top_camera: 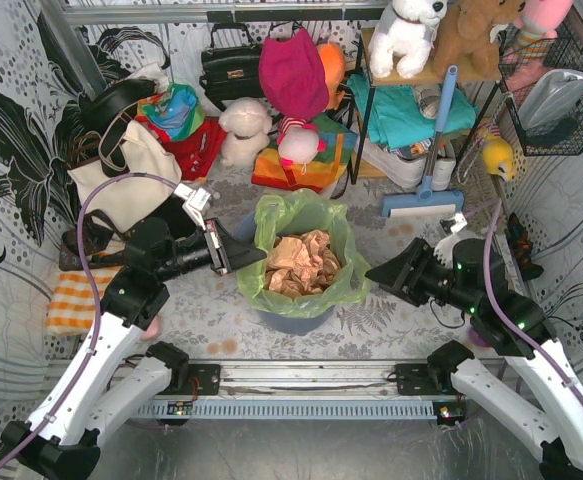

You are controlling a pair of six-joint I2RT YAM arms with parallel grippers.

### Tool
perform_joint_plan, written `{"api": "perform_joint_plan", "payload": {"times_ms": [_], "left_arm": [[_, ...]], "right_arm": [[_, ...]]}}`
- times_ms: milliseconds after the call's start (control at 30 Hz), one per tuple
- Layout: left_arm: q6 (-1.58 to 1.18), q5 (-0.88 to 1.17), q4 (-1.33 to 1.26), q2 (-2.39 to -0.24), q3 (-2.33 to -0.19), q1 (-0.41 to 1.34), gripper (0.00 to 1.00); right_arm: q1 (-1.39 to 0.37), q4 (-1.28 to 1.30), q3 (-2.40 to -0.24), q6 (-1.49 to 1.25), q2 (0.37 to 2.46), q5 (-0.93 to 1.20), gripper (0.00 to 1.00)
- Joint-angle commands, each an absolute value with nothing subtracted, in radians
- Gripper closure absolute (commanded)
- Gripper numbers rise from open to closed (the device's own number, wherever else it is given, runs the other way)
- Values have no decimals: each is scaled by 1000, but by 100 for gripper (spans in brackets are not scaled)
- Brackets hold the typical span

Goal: Tie the trash bag

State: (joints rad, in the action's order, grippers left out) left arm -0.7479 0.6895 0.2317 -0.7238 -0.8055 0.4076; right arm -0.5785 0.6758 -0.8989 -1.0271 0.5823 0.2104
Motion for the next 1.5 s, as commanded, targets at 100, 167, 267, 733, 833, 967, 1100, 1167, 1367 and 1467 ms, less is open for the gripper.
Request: {"api": "perform_joint_plan", "payload": {"times_ms": [100,167,267,733,833,967,1100,1167,1367,1467], "left_arm": [[-759,680,170,-713,-824,406,100],[-760,678,169,-711,-821,405,100],[-760,676,172,-707,-820,406,100],[-764,679,150,-714,-808,406,100],[-761,682,149,-720,-811,406,100],[-762,682,149,-715,-806,406,100],[-763,686,152,-713,-810,407,100],[-757,687,160,-711,-818,407,100],[-745,689,179,-710,-840,406,100],[-747,691,181,-707,-847,407,100]], "right_arm": [[-581,689,-792,-1169,520,346,41],[-582,648,-763,-1202,521,365,41],[-582,591,-734,-1235,536,386,41],[-714,461,-668,-1331,627,353,49],[-769,452,-665,-1358,623,304,51],[-809,454,-677,-1365,632,263,74],[-824,492,-702,-1354,629,238,100],[-824,510,-718,-1347,624,231,100],[-824,606,-826,-1299,627,206,100],[-824,630,-896,-1277,633,192,100]]}}
